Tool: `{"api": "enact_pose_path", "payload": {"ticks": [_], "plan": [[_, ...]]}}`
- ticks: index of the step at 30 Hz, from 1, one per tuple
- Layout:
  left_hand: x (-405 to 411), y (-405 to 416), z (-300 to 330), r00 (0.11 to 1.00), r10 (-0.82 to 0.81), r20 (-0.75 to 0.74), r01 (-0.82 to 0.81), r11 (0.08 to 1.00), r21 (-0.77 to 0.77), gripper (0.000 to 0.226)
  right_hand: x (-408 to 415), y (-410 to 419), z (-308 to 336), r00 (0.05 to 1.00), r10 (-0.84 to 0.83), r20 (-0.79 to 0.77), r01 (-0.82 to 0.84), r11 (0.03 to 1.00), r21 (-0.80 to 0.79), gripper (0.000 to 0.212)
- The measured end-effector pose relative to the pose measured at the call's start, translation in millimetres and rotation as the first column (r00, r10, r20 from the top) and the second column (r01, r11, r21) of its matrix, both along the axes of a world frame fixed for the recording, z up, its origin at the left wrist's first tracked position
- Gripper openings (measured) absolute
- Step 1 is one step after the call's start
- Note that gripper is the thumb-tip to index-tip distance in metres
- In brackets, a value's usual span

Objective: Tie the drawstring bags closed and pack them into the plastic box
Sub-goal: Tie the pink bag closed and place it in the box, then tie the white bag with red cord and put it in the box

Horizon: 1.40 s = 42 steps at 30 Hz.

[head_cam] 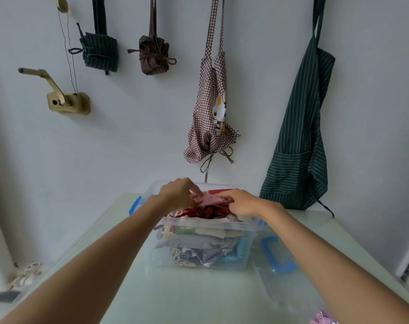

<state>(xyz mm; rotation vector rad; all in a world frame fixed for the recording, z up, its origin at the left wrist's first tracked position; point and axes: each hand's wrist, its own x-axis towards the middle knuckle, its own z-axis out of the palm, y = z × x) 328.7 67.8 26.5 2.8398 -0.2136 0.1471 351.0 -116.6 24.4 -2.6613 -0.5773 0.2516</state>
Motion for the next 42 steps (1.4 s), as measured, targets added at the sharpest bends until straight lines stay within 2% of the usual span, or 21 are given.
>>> {"api": "enact_pose_path", "payload": {"ticks": [2,4,8,11,15,18,21,22,24,26,27,29,31,33,35,37,40,42], "plan": [[-15.5,-5.4,10.9,0.991,0.025,0.132,-0.02,0.999,-0.041,0.033,-18.4,-9.5,7.7,0.996,-0.019,0.087,0.013,0.997,0.076,0.066],[-36.7,-13.1,21.5,0.978,0.04,0.204,-0.025,0.997,-0.076,0.034,-41.5,-22.2,13.4,0.988,-0.021,0.151,0.004,0.994,0.111,0.062],[-87.6,-38.0,34.5,0.96,0.027,0.277,-0.003,0.996,-0.085,0.031,-89.3,-62.1,14.3,0.979,-0.054,0.197,0.025,0.989,0.147,0.052],[-125.7,-64.3,28.4,0.962,-0.04,0.27,0.08,0.987,-0.139,0.031,-130.5,-97.0,9.7,0.987,-0.064,0.149,0.049,0.994,0.103,0.045],[-173.8,-108.4,-4.0,0.985,-0.136,0.104,0.16,0.951,-0.265,0.022,-191.3,-146.4,-4.2,0.993,-0.103,-0.066,0.105,0.994,0.032,0.029],[-196.3,-139.1,-38.3,0.962,-0.256,-0.094,0.223,0.937,-0.27,0.021,-225.4,-174.8,-20.8,0.97,-0.193,-0.146,0.164,0.968,-0.19,0.027],[-214.6,-164.8,-74.9,0.841,-0.283,-0.461,0.16,0.944,-0.288,0.06,-259.0,-189.3,-38.1,0.917,-0.298,-0.265,0.188,0.909,-0.372,0.023],[-219.1,-169.5,-86.7,0.806,-0.267,-0.529,0.144,0.954,-0.262,0.067,-267.9,-190.7,-44.4,0.891,-0.342,-0.299,0.202,0.888,-0.413,0.027],[-226.9,-174.2,-104.7,0.812,-0.264,-0.521,0.159,0.958,-0.238,0.055,-279.6,-195.1,-59.1,0.873,-0.4,-0.28,0.218,0.832,-0.51,0.043],[-231.4,-169.5,-110.4,0.837,-0.301,-0.457,0.177,0.939,-0.295,0.03,-285.1,-196.6,-71.5,0.889,-0.404,-0.215,0.225,0.795,-0.563,0.047],[-232.1,-163.5,-109.0,0.837,-0.318,-0.446,0.179,0.929,-0.325,0.025,-286.8,-196.4,-74.5,0.898,-0.397,-0.191,0.235,0.798,-0.555,0.046],[-230.2,-145.6,-100.9,0.838,-0.322,-0.441,0.173,0.923,-0.345,0.025,-288.5,-191.7,-72.6,0.912,-0.356,-0.203,0.234,0.859,-0.456,0.044],[-226.1,-120.0,-87.2,0.856,-0.277,-0.437,0.135,0.935,-0.327,0.025,-286.1,-177.3,-68.0,0.924,-0.281,-0.258,0.209,0.939,-0.272,0.041],[-216.1,-90.9,-75.9,0.895,-0.186,-0.406,0.063,0.952,-0.299,0.024,-278.7,-153.7,-66.7,0.938,-0.23,-0.258,0.221,0.973,-0.064,0.03],[-204.2,-64.9,-71.1,0.945,-0.087,-0.316,0.004,0.967,-0.255,0.022,-263.6,-124.5,-71.1,0.944,-0.235,-0.232,0.272,0.951,0.145,0.024],[-191.9,-43.4,-76.9,0.989,0.032,-0.141,-0.062,0.974,-0.218,0.021,-245.4,-93.6,-81.7,0.936,-0.265,-0.231,0.327,0.899,0.292,0.024],[-185.8,-26.5,-90.9,0.983,0.173,0.068,-0.156,0.966,-0.205,0.031,-221.6,-58.4,-97.0,0.911,-0.327,-0.25,0.406,0.814,0.416,0.022],[-196.6,-24.1,-97.6,0.98,0.177,0.088,-0.161,0.973,-0.163,0.043,-210.4,-46.3,-104.8,0.896,-0.336,-0.289,0.439,0.762,0.476,0.016]]}}
